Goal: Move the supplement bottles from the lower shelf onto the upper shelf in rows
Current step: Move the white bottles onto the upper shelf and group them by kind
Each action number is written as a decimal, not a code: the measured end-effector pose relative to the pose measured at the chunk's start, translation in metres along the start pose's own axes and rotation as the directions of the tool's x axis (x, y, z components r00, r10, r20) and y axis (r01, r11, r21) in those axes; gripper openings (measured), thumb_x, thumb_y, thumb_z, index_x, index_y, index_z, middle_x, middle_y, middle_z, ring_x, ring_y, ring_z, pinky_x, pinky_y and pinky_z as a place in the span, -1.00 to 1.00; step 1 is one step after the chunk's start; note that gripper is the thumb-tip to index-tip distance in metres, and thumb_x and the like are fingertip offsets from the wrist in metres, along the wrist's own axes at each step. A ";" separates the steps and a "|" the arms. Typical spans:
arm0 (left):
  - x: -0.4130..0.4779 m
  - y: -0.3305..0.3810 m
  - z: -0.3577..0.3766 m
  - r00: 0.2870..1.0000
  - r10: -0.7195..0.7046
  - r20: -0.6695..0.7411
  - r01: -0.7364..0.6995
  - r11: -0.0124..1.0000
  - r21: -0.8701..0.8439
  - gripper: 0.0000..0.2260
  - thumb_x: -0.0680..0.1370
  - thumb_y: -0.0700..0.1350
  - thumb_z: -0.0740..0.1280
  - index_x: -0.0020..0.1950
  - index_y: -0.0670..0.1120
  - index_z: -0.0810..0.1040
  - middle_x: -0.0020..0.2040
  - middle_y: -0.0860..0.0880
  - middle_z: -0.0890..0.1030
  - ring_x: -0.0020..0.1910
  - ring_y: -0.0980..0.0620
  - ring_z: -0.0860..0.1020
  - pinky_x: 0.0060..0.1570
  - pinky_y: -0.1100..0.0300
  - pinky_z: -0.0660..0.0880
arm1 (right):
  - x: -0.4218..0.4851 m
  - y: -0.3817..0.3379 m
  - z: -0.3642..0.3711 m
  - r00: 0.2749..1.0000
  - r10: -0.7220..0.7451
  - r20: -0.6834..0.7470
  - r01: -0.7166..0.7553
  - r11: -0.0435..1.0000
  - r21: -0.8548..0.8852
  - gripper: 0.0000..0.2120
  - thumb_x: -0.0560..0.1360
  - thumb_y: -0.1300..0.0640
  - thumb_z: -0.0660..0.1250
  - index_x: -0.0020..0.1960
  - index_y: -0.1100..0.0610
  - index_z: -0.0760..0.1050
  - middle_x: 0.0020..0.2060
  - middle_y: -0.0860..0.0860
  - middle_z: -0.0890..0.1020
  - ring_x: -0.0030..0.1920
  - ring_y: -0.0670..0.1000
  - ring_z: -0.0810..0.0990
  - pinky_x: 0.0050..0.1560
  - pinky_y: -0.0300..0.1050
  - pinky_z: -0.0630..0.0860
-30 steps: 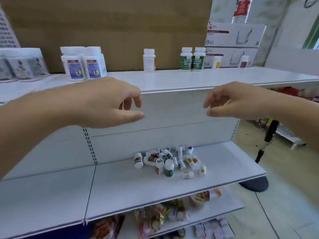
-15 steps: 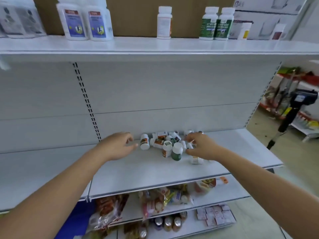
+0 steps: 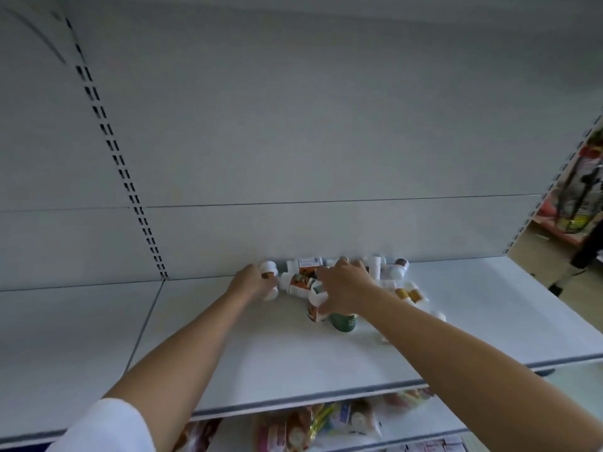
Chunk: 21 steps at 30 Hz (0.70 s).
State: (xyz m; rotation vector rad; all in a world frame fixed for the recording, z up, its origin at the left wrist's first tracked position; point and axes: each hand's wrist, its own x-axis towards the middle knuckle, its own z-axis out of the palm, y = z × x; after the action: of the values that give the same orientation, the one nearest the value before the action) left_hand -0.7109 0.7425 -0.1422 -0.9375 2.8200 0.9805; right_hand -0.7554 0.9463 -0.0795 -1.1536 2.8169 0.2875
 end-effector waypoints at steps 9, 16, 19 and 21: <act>-0.074 0.013 -0.050 0.972 0.045 0.233 0.146 0.658 -0.738 -0.81 0.20 -0.16 0.34 -0.27 -0.24 0.52 -0.34 -0.15 0.48 -0.36 -0.03 0.49 -0.35 0.26 0.47 | -0.034 -0.007 -0.044 0.988 0.149 0.028 -0.024 -0.024 0.999 -0.59 0.43 0.18 0.48 0.20 0.17 0.42 0.01 0.12 0.60 -0.08 0.03 0.62 -0.03 -0.15 0.57; -0.199 0.060 -0.152 0.950 0.259 0.173 0.058 0.398 -0.915 -0.89 0.54 -0.19 0.34 0.04 -0.17 0.49 -0.18 -0.12 0.55 -0.28 -0.03 0.58 -0.17 0.08 0.57 | -0.145 -0.044 -0.149 0.989 0.113 0.095 0.004 -0.663 0.748 -0.73 0.54 0.06 0.19 0.09 0.24 0.46 -0.23 0.14 0.54 -0.30 0.08 0.57 -0.23 -0.04 0.56; -0.266 0.090 -0.193 0.934 0.353 0.060 -0.154 0.548 -0.822 -0.76 0.60 -0.02 0.26 0.21 -0.09 0.50 -0.14 -0.09 0.58 -0.19 -0.04 0.61 -0.12 0.06 0.54 | -0.192 -0.057 -0.193 0.990 0.141 -0.018 0.095 -0.560 0.823 -0.75 0.56 0.02 0.18 -0.01 0.20 0.48 -0.28 0.09 0.56 -0.36 0.02 0.53 -0.35 -0.13 0.48; -0.304 0.108 -0.218 0.898 0.432 -0.083 -0.366 0.631 -0.684 -0.83 0.60 0.04 0.21 0.15 0.05 0.48 -0.12 -0.07 0.60 -0.16 -0.01 0.63 -0.11 0.08 0.55 | -0.218 -0.062 -0.222 0.982 0.153 -0.112 0.173 -0.486 0.857 -0.76 0.56 0.01 0.22 0.01 0.19 0.47 -0.28 0.07 0.57 -0.36 0.00 0.55 -0.33 -0.12 0.50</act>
State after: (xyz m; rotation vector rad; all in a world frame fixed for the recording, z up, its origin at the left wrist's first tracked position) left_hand -0.4817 0.8490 0.1537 -0.2036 2.6271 2.1650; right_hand -0.5584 1.0071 0.1612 -0.4607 1.4615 -2.1203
